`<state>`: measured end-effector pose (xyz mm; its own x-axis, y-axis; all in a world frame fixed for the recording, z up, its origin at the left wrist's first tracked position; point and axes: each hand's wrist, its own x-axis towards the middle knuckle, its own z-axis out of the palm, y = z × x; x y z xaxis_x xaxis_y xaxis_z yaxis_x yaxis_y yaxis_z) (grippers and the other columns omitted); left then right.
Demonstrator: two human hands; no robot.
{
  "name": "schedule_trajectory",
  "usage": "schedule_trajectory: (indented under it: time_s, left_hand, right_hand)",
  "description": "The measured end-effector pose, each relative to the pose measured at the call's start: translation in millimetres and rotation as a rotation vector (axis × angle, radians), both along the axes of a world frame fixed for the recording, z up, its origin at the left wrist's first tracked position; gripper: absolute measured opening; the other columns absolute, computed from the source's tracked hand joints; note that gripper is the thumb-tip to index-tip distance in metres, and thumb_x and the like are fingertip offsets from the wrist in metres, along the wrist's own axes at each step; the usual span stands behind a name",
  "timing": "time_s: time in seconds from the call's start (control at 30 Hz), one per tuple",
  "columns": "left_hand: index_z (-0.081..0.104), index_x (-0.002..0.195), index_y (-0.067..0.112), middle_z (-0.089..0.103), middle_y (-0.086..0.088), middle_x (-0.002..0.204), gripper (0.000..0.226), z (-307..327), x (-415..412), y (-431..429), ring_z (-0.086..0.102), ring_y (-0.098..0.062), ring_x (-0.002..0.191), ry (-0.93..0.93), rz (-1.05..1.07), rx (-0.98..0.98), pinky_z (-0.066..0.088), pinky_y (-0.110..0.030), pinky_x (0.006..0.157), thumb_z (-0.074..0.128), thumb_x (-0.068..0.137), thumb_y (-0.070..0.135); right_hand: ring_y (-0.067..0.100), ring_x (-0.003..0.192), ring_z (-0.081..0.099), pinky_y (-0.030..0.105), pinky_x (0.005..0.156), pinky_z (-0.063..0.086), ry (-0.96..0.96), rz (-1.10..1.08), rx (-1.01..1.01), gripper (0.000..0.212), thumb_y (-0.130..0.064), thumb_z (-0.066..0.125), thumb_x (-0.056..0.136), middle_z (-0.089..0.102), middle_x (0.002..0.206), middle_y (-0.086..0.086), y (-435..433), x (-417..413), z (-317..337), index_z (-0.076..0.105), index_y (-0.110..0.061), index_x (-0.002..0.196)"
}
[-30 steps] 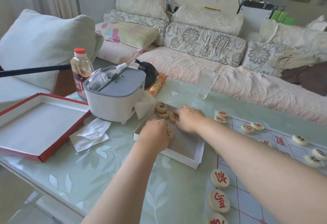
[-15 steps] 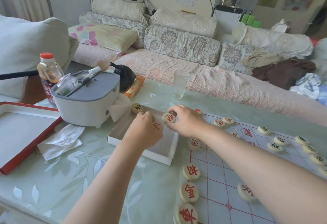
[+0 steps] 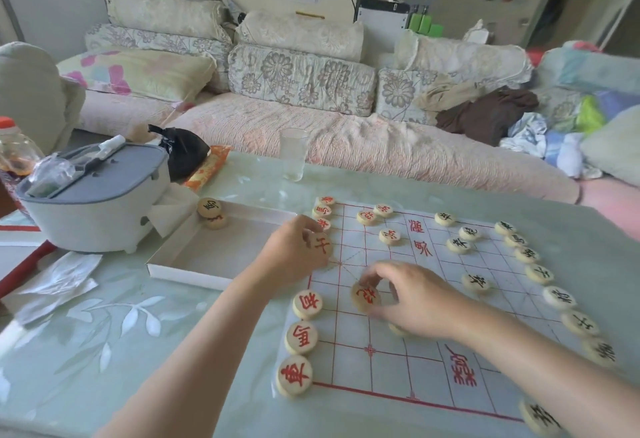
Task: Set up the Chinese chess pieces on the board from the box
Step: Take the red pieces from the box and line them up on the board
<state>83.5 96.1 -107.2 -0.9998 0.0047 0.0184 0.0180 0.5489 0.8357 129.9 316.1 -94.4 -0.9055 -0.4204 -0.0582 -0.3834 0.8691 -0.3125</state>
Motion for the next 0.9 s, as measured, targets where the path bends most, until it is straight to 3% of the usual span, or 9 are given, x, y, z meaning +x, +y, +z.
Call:
schedule_trajectory:
  time_s: [0.13, 0.23, 0.4, 0.5, 0.6, 0.67, 0.77, 0.9]
  left_hand:
    - [0.060, 0.110, 0.024, 0.065, 0.008, 0.085, 0.042, 0, 13, 16, 0.064, -0.016, 0.078, -0.008, -0.046, 0.076, 0.054, -0.028, 0.068, 0.075, 0.075, 0.008]
    - [0.063, 0.112, 0.027, 0.065, 0.007, 0.080, 0.040, 1, 24, 22, 0.060, -0.008, 0.068, -0.021, -0.067, 0.162, 0.047, -0.017, 0.058, 0.075, 0.078, 0.009]
    - [0.067, 0.112, 0.034, 0.061, 0.009, 0.069, 0.037, -1, 34, 21, 0.048, -0.014, 0.066, -0.065, -0.077, 0.257, 0.040, -0.028, 0.063, 0.073, 0.082, 0.012]
    - [0.067, 0.112, 0.036, 0.058, 0.016, 0.059, 0.037, -2, 40, 18, 0.043, -0.015, 0.062, -0.078, -0.071, 0.241, 0.037, -0.029, 0.060, 0.071, 0.083, 0.013]
    - [0.066, 0.113, 0.031, 0.066, 0.013, 0.064, 0.039, -1, 48, 15, 0.052, -0.012, 0.062, -0.106, -0.077, 0.241, 0.044, -0.029, 0.064, 0.074, 0.080, 0.012]
    - [0.064, 0.107, 0.024, 0.071, -0.001, 0.080, 0.037, 0, 51, 14, 0.061, -0.016, 0.073, -0.132, -0.077, 0.270, 0.049, -0.035, 0.072, 0.078, 0.075, 0.014]
    - [0.063, 0.102, 0.015, 0.071, -0.016, 0.091, 0.031, 2, 54, 16, 0.062, -0.020, 0.076, -0.142, -0.094, 0.339, 0.049, -0.035, 0.071, 0.078, 0.074, 0.011]
    - [0.067, 0.100, 0.014, 0.070, -0.009, 0.076, 0.022, 4, 56, 16, 0.057, -0.015, 0.064, -0.131, -0.106, 0.364, 0.047, -0.027, 0.064, 0.074, 0.079, 0.011]
  right_hand:
    - [-0.006, 0.087, 0.050, 0.019, 0.077, 0.041, -0.004, 0.075, 0.081, 0.030, -0.046, 0.072, 0.080, 0.058, 0.098, -0.024, 11, 16, -4, 0.062, -0.038, 0.107]
    - [-0.010, 0.083, 0.048, 0.021, 0.075, 0.041, -0.007, 0.110, 0.080, 0.030, -0.042, 0.075, 0.076, 0.058, 0.098, -0.025, 13, 22, -10, 0.062, -0.039, 0.104]
    - [0.000, 0.106, 0.049, 0.023, 0.087, 0.042, -0.035, 0.170, 0.106, 0.030, -0.041, 0.075, 0.076, 0.060, 0.109, -0.022, 9, 26, -16, 0.066, -0.039, 0.104]
    - [0.000, 0.100, 0.045, 0.027, 0.087, 0.039, 0.011, 0.177, 0.121, 0.025, -0.052, 0.068, 0.081, 0.054, 0.107, -0.020, 6, 24, -11, 0.068, -0.038, 0.102]
    - [-0.006, 0.082, 0.046, 0.024, 0.078, 0.036, 0.041, 0.059, -0.102, 0.019, -0.042, 0.065, 0.089, 0.053, 0.108, -0.018, 1, 21, -6, 0.063, -0.036, 0.107]
    - [-0.008, 0.079, 0.049, 0.020, 0.074, 0.037, 0.067, -0.016, -0.276, 0.027, -0.033, 0.068, 0.089, 0.053, 0.111, -0.018, -4, 19, -5, 0.057, -0.036, 0.113]
    - [-0.002, 0.078, 0.057, 0.017, 0.075, 0.041, 0.105, -0.046, -0.422, 0.042, -0.028, 0.076, 0.083, 0.051, 0.114, -0.018, -15, 16, -5, 0.057, -0.035, 0.120]
    - [0.006, 0.083, 0.058, 0.014, 0.074, 0.044, 0.170, -0.045, -0.504, 0.043, -0.021, 0.082, 0.078, 0.057, 0.108, -0.013, -26, 11, -10, 0.066, -0.029, 0.117]
